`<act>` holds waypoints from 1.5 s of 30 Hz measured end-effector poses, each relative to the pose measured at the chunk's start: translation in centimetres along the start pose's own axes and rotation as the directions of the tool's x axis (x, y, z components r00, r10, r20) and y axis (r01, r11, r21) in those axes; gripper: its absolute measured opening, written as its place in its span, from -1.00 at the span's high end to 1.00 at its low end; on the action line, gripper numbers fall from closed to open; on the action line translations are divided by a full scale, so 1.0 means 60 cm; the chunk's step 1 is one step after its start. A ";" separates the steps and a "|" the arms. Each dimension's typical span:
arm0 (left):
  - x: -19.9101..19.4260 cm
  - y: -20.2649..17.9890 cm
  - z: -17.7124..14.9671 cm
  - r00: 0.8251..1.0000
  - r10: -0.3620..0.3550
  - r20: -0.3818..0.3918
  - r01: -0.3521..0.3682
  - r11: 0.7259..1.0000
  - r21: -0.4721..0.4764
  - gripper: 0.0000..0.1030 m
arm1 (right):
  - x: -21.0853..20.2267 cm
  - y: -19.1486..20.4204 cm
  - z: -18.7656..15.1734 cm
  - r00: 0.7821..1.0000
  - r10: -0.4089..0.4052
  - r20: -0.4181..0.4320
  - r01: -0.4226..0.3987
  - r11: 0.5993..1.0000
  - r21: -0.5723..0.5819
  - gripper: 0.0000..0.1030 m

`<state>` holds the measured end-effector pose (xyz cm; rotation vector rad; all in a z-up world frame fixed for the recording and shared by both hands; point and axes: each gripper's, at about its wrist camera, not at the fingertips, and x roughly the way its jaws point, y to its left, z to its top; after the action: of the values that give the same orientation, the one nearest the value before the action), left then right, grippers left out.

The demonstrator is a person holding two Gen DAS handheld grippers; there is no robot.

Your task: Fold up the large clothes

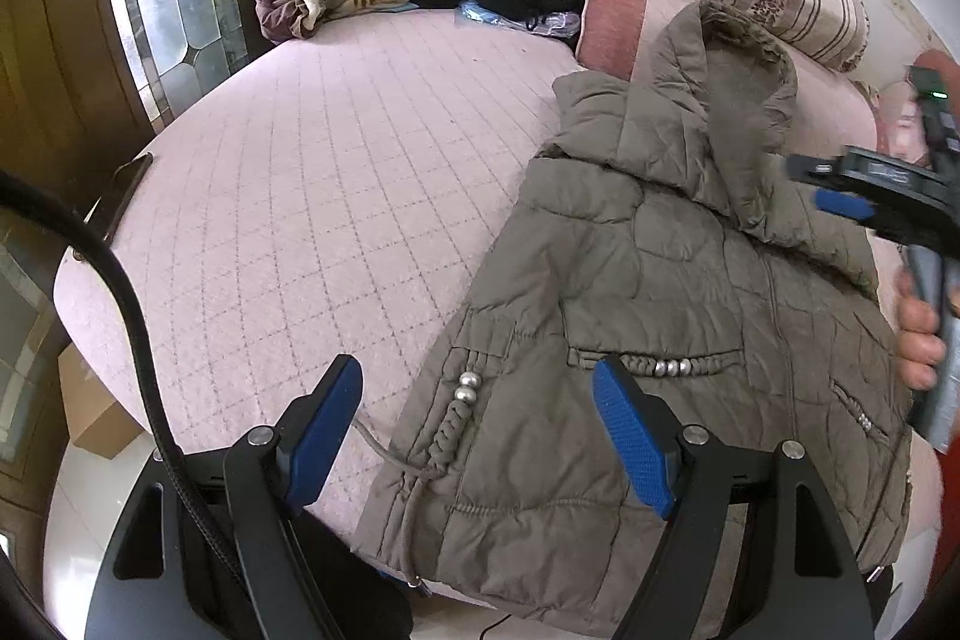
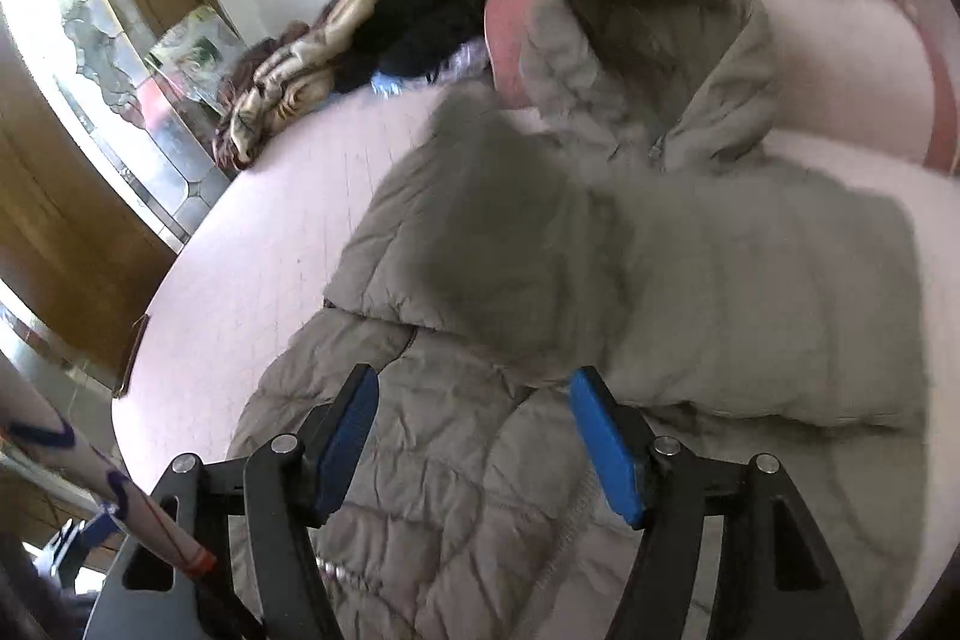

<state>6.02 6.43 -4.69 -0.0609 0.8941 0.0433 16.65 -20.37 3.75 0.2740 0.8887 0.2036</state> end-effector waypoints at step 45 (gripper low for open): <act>0.088 0.052 -0.061 0.984 0.121 -0.132 -0.108 0.989 0.097 -0.53 | -0.205 -0.287 -0.336 0.862 -0.414 -0.291 0.484 0.844 0.230 -0.50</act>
<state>6.25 9.34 -11.21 0.0720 1.0359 0.1076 -5.70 -37.15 -4.76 0.3138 1.1931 -0.3528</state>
